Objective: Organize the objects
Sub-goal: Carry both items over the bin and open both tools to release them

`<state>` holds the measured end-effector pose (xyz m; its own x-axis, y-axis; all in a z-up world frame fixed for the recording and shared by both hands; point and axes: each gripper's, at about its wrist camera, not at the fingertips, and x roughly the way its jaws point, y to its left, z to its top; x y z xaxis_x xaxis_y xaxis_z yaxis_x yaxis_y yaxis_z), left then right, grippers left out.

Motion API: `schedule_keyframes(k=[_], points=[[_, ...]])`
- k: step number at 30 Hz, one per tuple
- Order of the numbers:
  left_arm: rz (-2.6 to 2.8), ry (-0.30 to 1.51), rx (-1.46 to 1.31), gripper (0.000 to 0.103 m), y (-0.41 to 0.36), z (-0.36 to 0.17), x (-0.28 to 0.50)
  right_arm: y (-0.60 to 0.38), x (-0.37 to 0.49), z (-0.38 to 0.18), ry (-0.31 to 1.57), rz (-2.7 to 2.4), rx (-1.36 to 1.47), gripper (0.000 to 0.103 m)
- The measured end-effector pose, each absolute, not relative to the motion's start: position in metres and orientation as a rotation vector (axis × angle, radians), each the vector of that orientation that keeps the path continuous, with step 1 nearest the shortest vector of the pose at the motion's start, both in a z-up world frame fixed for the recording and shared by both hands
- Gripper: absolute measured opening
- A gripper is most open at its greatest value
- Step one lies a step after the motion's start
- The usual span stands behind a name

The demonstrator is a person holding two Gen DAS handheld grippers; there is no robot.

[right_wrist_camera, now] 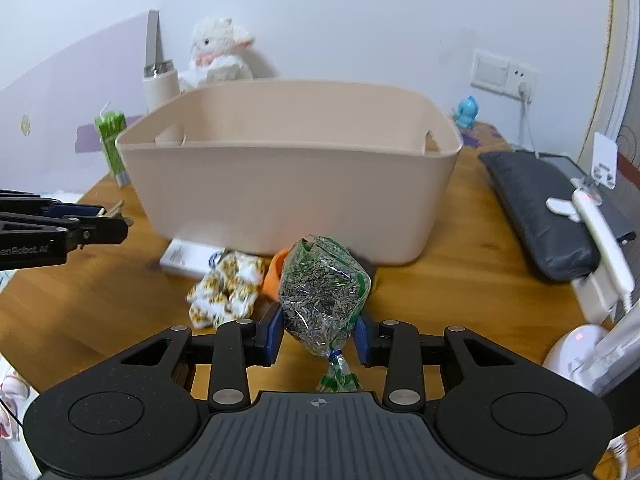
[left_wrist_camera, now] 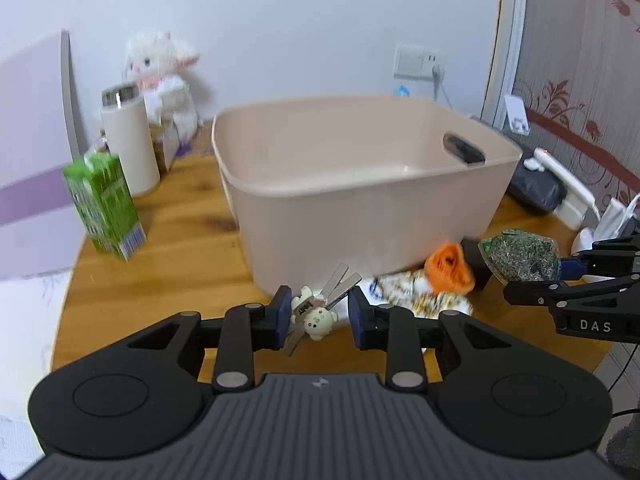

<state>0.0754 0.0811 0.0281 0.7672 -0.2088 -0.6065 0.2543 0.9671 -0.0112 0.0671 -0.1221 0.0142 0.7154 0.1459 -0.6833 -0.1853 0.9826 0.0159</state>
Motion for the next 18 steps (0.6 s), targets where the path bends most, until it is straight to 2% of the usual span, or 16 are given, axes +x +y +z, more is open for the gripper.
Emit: schedule_keyframes(k=[10,18], points=[[-0.276,0.529,0.078,0.033,0.064,0.075,0.072,-0.137,0.074,0.060,0.627,0.159,-0.052,0.033],[-0.240,0.485,0.079,0.033,0.045,0.096,0.103,-0.147,0.099,0.085,0.564,0.145,-0.039,0.034]])
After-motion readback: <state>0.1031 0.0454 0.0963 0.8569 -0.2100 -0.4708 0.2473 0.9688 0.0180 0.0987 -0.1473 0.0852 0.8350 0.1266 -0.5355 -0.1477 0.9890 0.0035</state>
